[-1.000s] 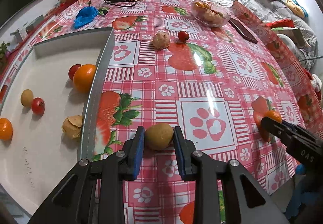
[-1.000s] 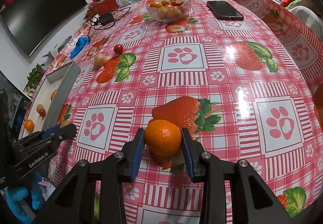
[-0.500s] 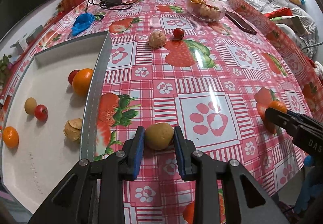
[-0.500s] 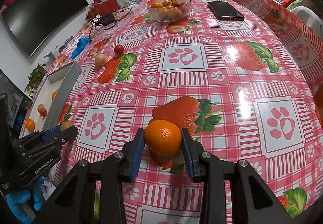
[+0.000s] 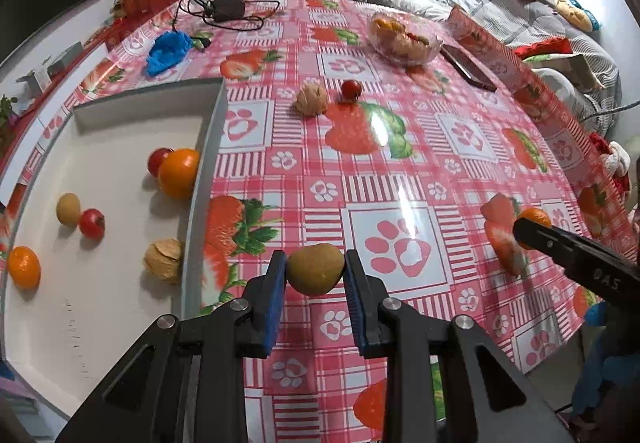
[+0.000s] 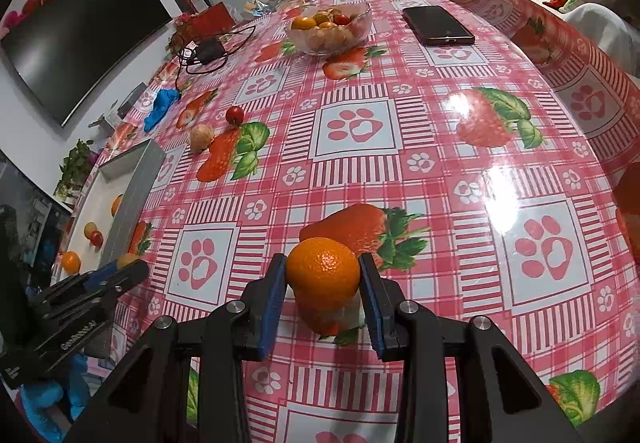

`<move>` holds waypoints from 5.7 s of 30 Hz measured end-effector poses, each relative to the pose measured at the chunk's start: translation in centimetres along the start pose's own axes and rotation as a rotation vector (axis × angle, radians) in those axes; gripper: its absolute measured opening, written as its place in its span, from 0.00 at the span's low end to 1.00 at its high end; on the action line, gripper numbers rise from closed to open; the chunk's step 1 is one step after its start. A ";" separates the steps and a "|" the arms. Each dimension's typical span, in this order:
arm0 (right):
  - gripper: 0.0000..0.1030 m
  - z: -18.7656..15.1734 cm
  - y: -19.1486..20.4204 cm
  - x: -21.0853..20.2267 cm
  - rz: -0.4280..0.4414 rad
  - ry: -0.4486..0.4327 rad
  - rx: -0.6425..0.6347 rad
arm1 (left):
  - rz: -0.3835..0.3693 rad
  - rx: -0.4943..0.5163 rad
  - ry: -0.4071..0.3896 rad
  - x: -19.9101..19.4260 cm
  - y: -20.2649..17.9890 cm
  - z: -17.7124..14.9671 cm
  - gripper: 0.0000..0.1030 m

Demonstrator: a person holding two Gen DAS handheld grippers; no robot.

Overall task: Organize fruits
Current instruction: 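Carry the orange and the kiwi in both tools over the white tray, then open both tools to release the orange and kiwi into the tray, then move both tools back to the table and grasp a red cherry tomato with the left tool, then release the tomato and grasp the wrinkled tan fruit with the left tool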

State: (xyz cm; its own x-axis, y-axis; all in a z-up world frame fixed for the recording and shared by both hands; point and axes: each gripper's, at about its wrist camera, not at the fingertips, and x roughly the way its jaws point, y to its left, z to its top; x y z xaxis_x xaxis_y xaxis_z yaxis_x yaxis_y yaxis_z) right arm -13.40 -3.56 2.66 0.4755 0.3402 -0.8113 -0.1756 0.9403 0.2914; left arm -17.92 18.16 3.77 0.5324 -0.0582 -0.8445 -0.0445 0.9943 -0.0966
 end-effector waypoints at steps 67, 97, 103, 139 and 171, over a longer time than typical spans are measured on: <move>0.36 -0.4 26.9 6.8 0.170 0.165 -0.488 | 0.115 -0.317 -0.048 -3.2 19.0 -3.9 0.30; 1.00 3.2 20.7 4.1 0.169 0.073 -0.297 | 0.158 -0.244 -0.045 -4.3 15.3 -1.8 0.78; 1.00 4.0 16.2 3.6 0.131 0.064 -0.221 | 0.148 -0.162 -0.046 -4.8 12.2 -0.4 0.78; 1.00 2.4 -3.3 3.6 -0.262 -0.059 -0.131 | 0.106 0.190 0.058 10.3 -6.3 14.7 0.54; 1.00 2.4 -3.6 3.2 -0.204 -0.091 -0.092 | 0.032 0.162 -0.010 5.6 -5.9 8.2 0.59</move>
State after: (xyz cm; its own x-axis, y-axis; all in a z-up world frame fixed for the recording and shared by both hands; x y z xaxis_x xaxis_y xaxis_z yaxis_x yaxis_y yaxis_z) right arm -9.12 -5.84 0.23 0.5843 0.1460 -0.7983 -0.1434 0.9868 0.0755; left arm -7.71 12.69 3.97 0.5412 -0.0265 -0.8405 0.0751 0.9970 0.0169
